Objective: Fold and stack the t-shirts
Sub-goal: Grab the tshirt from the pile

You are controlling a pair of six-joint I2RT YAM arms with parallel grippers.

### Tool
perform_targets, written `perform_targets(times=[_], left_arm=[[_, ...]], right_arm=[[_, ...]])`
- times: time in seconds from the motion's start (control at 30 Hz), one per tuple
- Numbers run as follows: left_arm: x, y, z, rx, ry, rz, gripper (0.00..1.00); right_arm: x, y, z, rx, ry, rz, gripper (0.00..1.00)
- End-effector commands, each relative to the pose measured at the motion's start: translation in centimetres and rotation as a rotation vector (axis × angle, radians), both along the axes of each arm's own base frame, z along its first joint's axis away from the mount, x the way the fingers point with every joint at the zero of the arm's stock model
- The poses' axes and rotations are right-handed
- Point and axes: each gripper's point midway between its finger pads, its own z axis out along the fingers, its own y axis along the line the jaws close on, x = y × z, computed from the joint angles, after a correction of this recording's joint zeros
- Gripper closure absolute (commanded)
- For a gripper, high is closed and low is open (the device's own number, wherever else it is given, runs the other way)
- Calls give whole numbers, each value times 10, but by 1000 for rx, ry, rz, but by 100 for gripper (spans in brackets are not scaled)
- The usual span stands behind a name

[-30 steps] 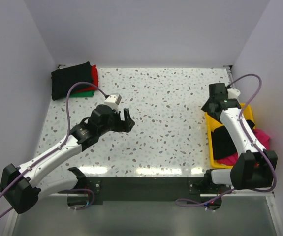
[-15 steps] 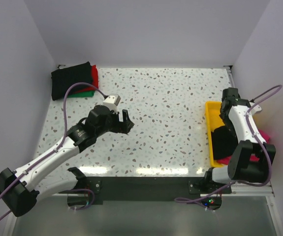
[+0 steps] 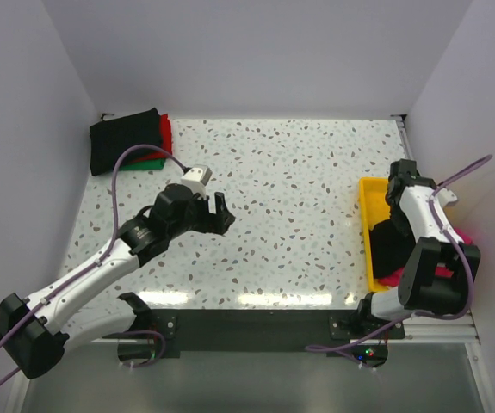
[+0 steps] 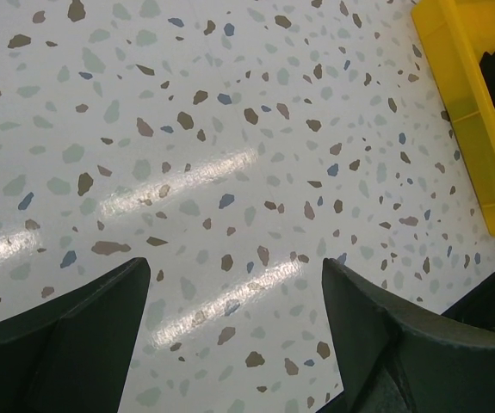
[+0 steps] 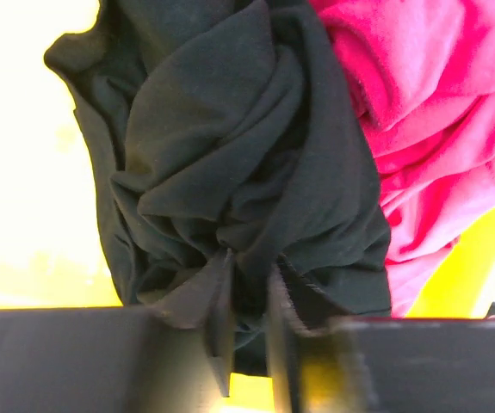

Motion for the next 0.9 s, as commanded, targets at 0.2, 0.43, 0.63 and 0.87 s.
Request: perform_targets(times=[0.2,0.43,0.63,0.87], left_arm=[[3,-9,15,-39,-32,-25,15],[4,-9,22,-50,-44,-19,15],[6,-11,26,-51,-51,-24,15],[6,-11,29,-52,-57,-26,15]], right_arm=[[20,-1,35,-9,-96,55,100],[36,11,74,48,-176,147,100],[66,38,121,112,-407,369,100],[100,92,211,191,-763,711,100]])
